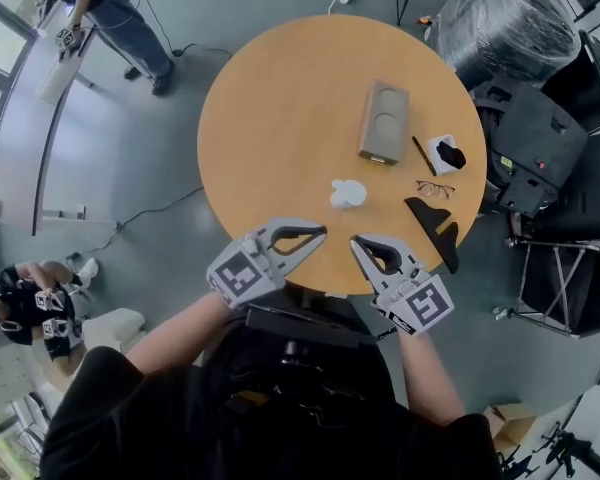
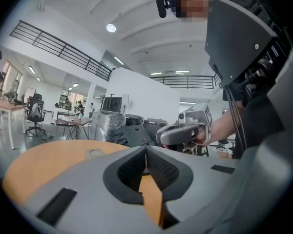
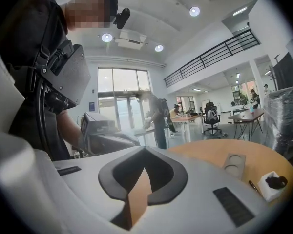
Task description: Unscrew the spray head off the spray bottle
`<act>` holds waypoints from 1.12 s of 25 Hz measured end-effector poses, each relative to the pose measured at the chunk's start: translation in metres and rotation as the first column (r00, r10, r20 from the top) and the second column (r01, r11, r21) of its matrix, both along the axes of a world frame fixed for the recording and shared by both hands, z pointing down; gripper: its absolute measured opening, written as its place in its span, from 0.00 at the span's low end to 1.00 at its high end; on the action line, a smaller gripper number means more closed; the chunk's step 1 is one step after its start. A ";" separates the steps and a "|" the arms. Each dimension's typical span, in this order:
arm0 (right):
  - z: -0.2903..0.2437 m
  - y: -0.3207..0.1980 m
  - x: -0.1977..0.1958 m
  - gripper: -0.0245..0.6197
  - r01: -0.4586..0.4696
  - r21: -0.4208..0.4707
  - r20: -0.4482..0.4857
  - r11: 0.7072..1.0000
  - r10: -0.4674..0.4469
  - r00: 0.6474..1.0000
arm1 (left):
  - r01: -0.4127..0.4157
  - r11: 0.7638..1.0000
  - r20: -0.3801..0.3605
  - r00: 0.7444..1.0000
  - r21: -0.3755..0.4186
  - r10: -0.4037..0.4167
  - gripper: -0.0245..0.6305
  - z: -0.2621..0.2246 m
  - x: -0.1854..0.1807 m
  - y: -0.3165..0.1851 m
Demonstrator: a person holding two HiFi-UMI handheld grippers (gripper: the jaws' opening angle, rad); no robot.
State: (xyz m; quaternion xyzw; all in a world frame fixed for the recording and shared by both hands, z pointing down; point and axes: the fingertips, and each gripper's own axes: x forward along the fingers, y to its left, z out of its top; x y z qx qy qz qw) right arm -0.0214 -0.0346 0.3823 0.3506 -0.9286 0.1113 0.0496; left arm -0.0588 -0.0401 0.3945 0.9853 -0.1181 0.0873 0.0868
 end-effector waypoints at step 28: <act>0.197 -0.070 0.013 0.05 -0.080 -0.140 0.094 0.987 0.094 0.991 | 0.101 0.994 0.175 0.980 -0.050 -0.091 0.34 0.296 0.055 -0.107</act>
